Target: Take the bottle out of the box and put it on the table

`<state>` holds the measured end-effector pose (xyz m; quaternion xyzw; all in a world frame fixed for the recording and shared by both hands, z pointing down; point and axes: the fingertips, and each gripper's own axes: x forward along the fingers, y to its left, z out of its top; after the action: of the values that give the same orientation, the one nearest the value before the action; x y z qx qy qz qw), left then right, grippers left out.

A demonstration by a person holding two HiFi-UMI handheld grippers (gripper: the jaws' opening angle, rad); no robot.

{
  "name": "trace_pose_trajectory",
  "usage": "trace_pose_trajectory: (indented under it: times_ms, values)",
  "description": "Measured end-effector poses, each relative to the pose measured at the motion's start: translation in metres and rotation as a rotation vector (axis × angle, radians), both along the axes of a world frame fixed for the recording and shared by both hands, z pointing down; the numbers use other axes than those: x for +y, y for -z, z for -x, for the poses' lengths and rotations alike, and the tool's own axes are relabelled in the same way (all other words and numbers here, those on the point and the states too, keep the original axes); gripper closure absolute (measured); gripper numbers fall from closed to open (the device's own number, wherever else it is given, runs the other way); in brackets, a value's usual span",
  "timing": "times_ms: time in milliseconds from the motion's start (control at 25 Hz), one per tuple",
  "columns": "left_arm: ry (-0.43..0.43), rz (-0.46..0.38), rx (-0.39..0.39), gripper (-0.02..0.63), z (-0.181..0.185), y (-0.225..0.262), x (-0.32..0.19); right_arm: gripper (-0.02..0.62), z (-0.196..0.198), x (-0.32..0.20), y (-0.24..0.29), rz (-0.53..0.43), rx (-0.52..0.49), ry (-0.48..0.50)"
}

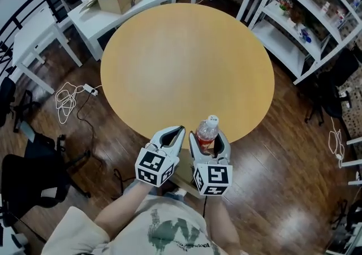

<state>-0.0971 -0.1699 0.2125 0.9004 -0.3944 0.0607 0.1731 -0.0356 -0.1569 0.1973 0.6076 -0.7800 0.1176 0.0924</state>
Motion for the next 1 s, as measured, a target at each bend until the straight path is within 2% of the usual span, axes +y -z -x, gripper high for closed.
trace_pose_trajectory:
  times_ms: [440, 1000]
  values:
    - [-0.030, -0.010, 0.020, 0.611, 0.060, 0.001, -0.097, 0.288, 0.064, -0.100, -0.002, -0.020, 0.029, -0.038]
    - [-0.148, 0.004, -0.016, 0.611, 0.098, -0.011, -0.165, 0.288, 0.092, -0.182, -0.026, -0.054, 0.053, -0.192]
